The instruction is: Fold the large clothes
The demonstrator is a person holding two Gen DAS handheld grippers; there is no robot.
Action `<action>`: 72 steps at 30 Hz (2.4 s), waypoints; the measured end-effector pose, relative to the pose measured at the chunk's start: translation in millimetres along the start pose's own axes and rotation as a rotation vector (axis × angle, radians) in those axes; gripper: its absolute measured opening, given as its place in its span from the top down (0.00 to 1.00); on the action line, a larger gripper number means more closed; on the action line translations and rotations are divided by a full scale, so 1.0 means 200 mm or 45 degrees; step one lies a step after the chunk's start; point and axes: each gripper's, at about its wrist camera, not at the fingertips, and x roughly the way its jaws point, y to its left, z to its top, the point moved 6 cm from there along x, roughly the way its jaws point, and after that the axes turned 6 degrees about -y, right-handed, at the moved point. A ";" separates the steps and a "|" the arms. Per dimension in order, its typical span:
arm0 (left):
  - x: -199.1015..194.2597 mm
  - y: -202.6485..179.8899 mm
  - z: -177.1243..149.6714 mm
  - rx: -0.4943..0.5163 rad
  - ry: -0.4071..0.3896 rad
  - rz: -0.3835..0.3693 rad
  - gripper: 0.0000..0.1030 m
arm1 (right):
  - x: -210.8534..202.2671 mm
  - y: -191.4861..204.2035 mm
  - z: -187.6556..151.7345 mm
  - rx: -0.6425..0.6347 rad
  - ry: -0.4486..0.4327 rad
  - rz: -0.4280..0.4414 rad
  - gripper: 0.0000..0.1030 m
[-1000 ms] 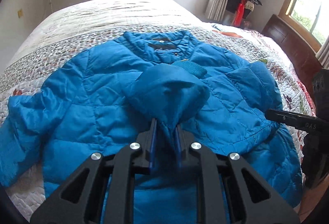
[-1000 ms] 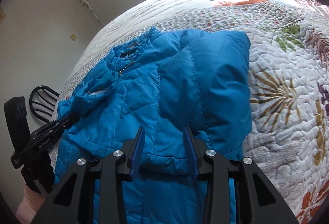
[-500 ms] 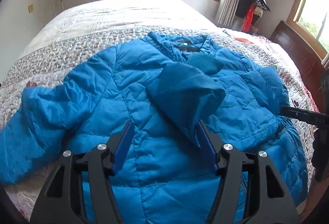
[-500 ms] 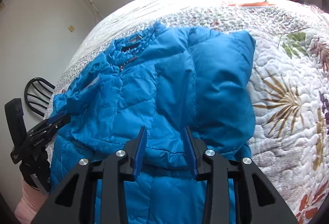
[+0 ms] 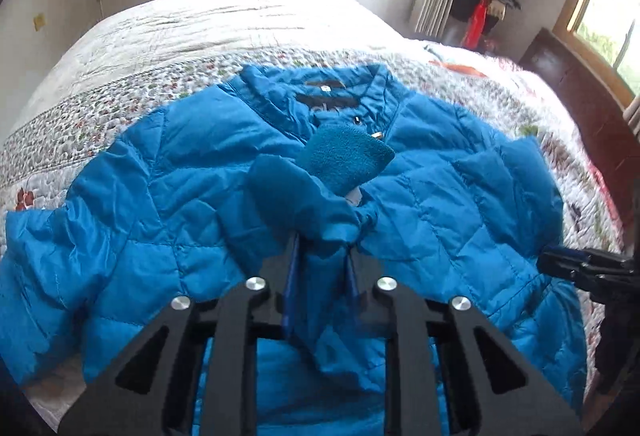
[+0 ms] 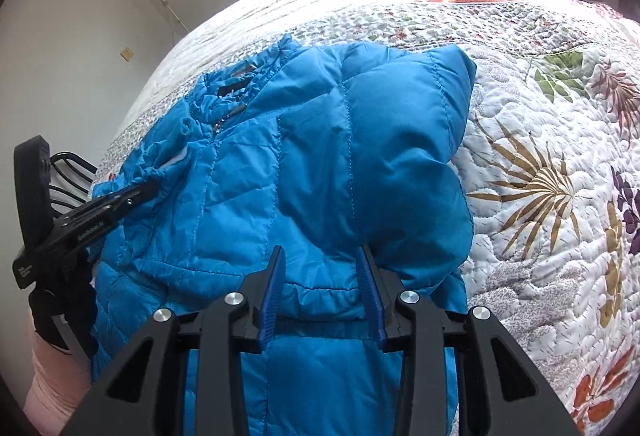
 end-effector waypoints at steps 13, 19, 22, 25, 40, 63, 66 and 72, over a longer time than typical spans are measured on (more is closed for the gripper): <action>-0.21 0.65 -0.25 -0.265 0.010 0.159 0.83 | 0.02 0.03 -0.03 -0.005 0.010 0.008 0.64; -0.34 0.46 -0.13 -0.138 -0.091 0.163 0.62 | -0.07 0.10 -0.02 -0.033 -0.027 0.018 0.63; -0.25 0.31 -0.12 -0.065 -0.065 0.141 0.62 | -0.03 0.13 -0.02 -0.056 -0.012 0.008 0.63; -0.13 0.24 -0.14 -0.007 -0.028 0.178 0.62 | 0.04 0.13 -0.05 -0.074 0.028 -0.021 0.63; 0.03 0.29 -0.27 0.035 0.043 0.207 0.61 | 0.16 0.07 -0.10 -0.048 0.080 -0.015 0.65; -0.68 0.92 -0.54 -0.291 -0.033 0.389 0.29 | -0.46 -0.29 -0.16 0.077 -0.232 -0.418 0.50; -0.82 1.18 -0.72 -0.440 -0.020 0.481 0.29 | -0.54 -0.49 -0.20 0.159 -0.261 -0.534 0.50; -1.04 1.64 -0.98 -0.780 -0.044 0.597 0.27 | -0.59 -0.83 -0.31 0.324 -0.240 -0.628 0.50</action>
